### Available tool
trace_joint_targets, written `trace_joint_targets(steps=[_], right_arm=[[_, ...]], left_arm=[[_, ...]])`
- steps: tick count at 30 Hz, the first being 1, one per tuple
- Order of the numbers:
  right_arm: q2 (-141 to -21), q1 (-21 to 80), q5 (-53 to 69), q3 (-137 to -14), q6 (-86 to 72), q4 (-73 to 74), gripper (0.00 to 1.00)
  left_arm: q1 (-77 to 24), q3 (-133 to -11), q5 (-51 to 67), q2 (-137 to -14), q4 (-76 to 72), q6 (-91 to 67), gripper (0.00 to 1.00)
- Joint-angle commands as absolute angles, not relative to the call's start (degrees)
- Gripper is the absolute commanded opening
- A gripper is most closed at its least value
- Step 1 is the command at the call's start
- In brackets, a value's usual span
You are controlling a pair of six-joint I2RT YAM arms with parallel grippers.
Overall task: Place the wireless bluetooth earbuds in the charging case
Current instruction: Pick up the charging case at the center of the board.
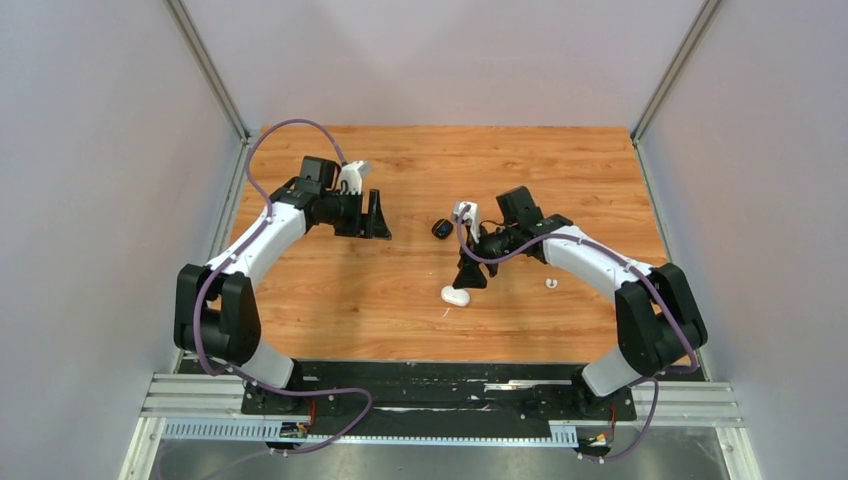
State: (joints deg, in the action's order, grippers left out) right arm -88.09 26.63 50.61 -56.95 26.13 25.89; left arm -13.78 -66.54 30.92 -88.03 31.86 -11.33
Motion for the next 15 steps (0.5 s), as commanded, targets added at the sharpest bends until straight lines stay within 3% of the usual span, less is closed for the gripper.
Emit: trace_joint_targets(steps=[1, 9, 15], right_arm=[[-87.47, 32.28, 42.71, -56.55, 28.85, 25.45, 0.54], [-87.13, 41.84, 21.09, -51.09, 28.30, 16.02, 0.56], [-87.47, 42.67, 15.71, -50.24, 29.66, 15.33, 0.55]], left_arm=[[-13.80, -65.68, 30.86, -84.40, 28.98, -13.99, 0.81], [-13.72, -66.07, 27.83, -83.34, 29.82, -16.98, 0.81], [-13.62, -64.01, 28.49, -81.82, 28.36, -19.54, 0.81]])
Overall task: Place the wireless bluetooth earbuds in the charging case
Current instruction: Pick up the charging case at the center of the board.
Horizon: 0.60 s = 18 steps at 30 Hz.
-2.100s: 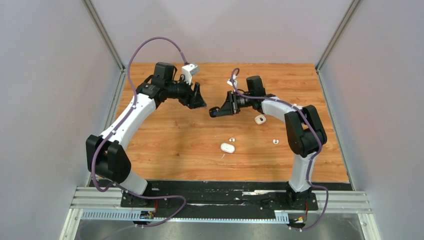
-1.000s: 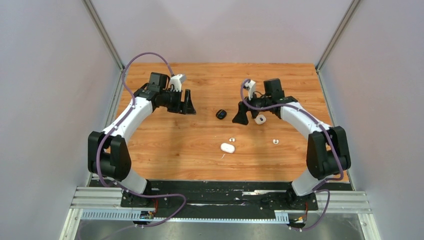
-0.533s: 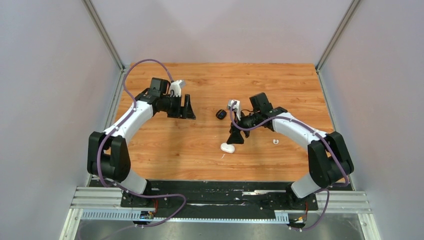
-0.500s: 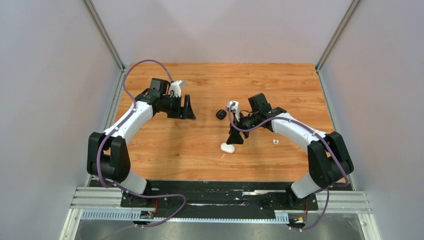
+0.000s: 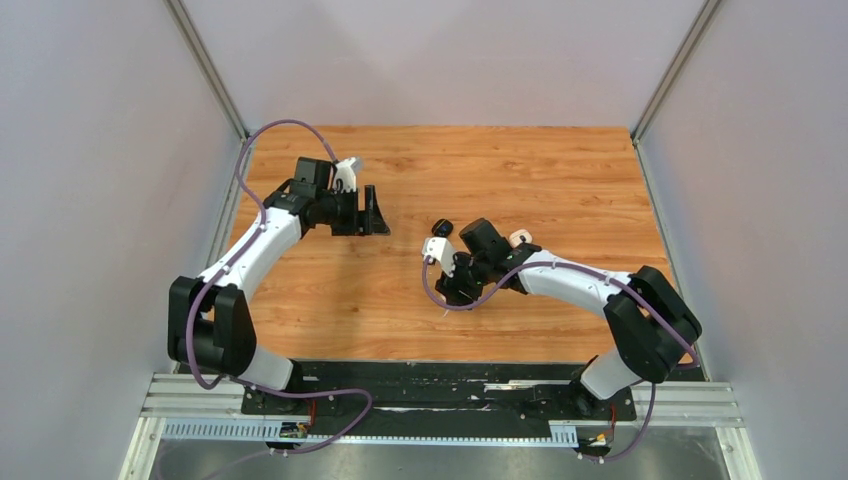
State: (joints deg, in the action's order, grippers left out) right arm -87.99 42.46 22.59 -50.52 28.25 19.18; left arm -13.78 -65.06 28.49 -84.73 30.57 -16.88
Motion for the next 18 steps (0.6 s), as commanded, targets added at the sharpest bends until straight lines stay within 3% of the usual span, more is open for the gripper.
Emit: trace_joint_targets(steps=[1, 18], right_arm=[[-87.29, 42.69, 15.31, -50.01, 29.62, 15.30, 0.54], [-87.98, 42.79, 16.97, -44.70, 29.81, 13.86, 0.46]], left_arm=[[-13.62, -63.57, 28.61, -81.76, 28.15, -19.94, 0.81], [-13.54, -62.64, 29.97, -81.47, 27.11, -20.97, 0.81]])
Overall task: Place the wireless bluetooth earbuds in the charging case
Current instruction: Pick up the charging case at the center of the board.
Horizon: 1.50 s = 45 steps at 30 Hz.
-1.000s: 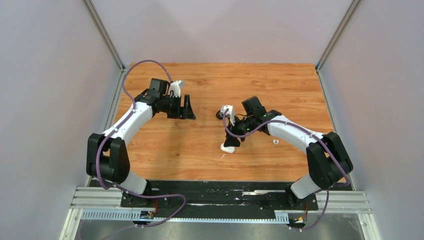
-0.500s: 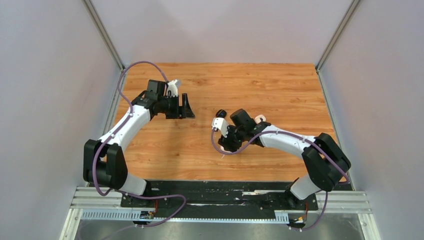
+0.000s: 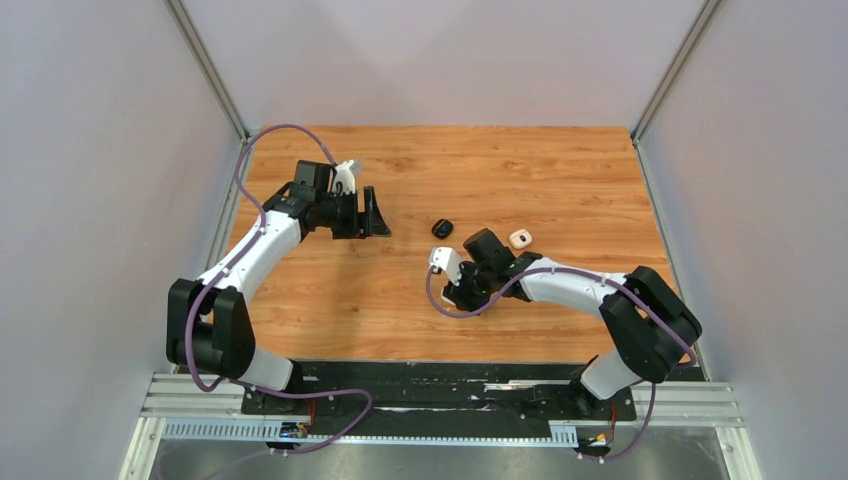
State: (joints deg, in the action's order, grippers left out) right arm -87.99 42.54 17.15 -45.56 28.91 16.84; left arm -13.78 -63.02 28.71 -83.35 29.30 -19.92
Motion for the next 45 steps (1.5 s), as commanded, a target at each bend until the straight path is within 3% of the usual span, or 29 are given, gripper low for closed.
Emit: trace_joint_targets(steps=[1, 11, 14, 16, 20, 23, 26, 31, 38, 45], right_arm=[[-88.09, 42.76, 17.01, -44.61, 29.86, 13.40, 0.45], [-90.76, 42.80, 16.70, -45.53, 27.87, 11.09, 0.46], [-90.58, 42.72, 16.91, -45.27, 28.51, 10.94, 0.32], [-89.55, 42.71, 17.32, -45.46, 30.20, 11.12, 0.14], [-85.04, 42.71, 14.96, -49.12, 38.12, 14.74, 0.00], [-80.49, 41.87, 11.40, -52.38, 43.42, 13.08, 0.00], [-76.31, 41.23, 9.46, -54.58, 47.01, 8.60, 0.00], [-73.35, 41.28, 6.59, -57.49, 51.21, -0.38, 0.00], [-74.99, 41.56, 6.76, -61.72, 55.00, -4.50, 0.00], [-77.18, 42.25, 6.55, -64.91, 55.10, -4.23, 0.00]], left_arm=[[-13.54, -62.61, 30.12, -81.47, 26.97, -21.03, 0.81], [-13.53, -61.67, 30.90, -81.21, 26.29, -21.46, 0.81], [-13.54, -61.47, 31.23, -81.32, 25.86, -21.45, 0.81], [-13.54, -61.21, 31.99, -81.58, 25.21, -21.37, 0.81], [-13.54, -61.04, 37.38, -82.62, 22.75, -20.40, 0.79], [-13.60, -61.76, 45.16, -84.39, 18.17, -20.43, 0.77], [-13.85, -61.19, 56.42, -84.59, 2.19, -24.46, 0.76], [-15.66, -61.53, 63.30, -84.15, -19.88, -29.97, 0.79], [-16.91, -67.79, 66.84, -87.25, -21.53, -26.15, 0.80], [-17.16, -69.96, 67.30, -89.55, -21.08, -26.93, 0.71]])
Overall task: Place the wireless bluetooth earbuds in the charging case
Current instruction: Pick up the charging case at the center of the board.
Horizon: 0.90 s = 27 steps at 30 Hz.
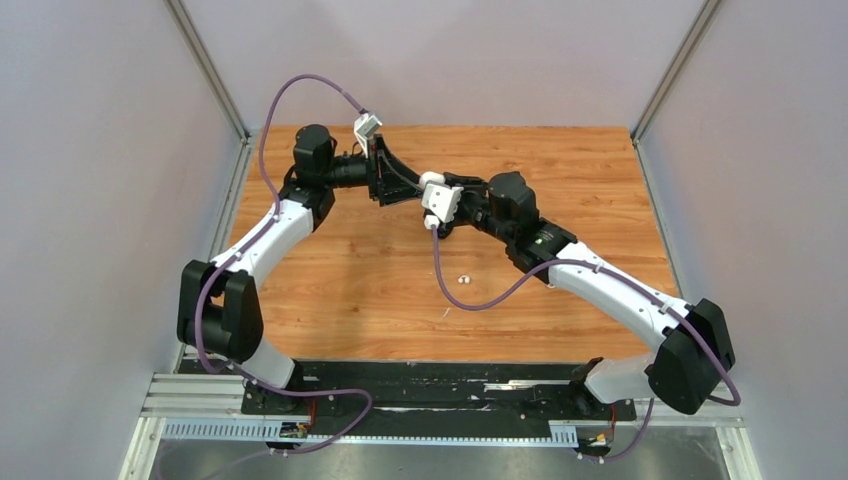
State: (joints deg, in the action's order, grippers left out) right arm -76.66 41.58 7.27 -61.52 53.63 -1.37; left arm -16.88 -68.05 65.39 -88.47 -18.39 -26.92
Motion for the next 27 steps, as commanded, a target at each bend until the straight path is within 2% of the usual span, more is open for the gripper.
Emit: trace_joint_targets(steps=[1, 12, 16, 19, 21, 22, 23, 26, 27], right_arm=[[-77.30, 42.34, 6.44, -65.09, 54.96, -4.14, 0.00], [-76.98, 43.66, 6.73, -64.69, 54.48, -4.08, 0.00], [-77.17, 43.68, 6.85, -64.56, 54.32, -4.13, 0.00], [-77.66, 43.68, 6.54, -64.70, 53.74, -4.13, 0.00], [-78.36, 43.68, 5.05, -65.36, 51.95, -4.02, 0.01], [-78.82, 43.62, 4.40, -65.84, 51.15, -3.52, 0.07], [-79.30, 43.43, 4.14, -66.53, 50.03, -2.39, 0.19], [-80.29, 39.84, 10.72, -72.11, 42.32, 9.08, 0.55], [-80.54, 37.72, 15.40, -74.40, 38.05, 12.93, 0.63]], left_arm=[[-17.24, -70.07, 67.40, -89.64, -21.26, -27.45, 0.69], [-18.45, -71.31, 66.94, -91.94, -22.94, -30.80, 0.52], [-18.62, -71.08, 67.69, -92.06, -24.61, -31.89, 0.39], [-18.70, -71.06, 68.91, -92.52, -26.51, -32.80, 0.20], [-18.72, -71.10, 69.50, -92.83, -27.08, -33.21, 0.11], [-18.72, -71.10, 69.64, -92.87, -27.34, -33.35, 0.08], [-18.72, -71.01, 69.95, -92.89, -27.95, -33.46, 0.02], [-18.72, -70.31, 70.62, -92.83, -29.37, -33.33, 0.00], [-18.72, -70.05, 71.09, -92.71, -29.63, -33.10, 0.00]])
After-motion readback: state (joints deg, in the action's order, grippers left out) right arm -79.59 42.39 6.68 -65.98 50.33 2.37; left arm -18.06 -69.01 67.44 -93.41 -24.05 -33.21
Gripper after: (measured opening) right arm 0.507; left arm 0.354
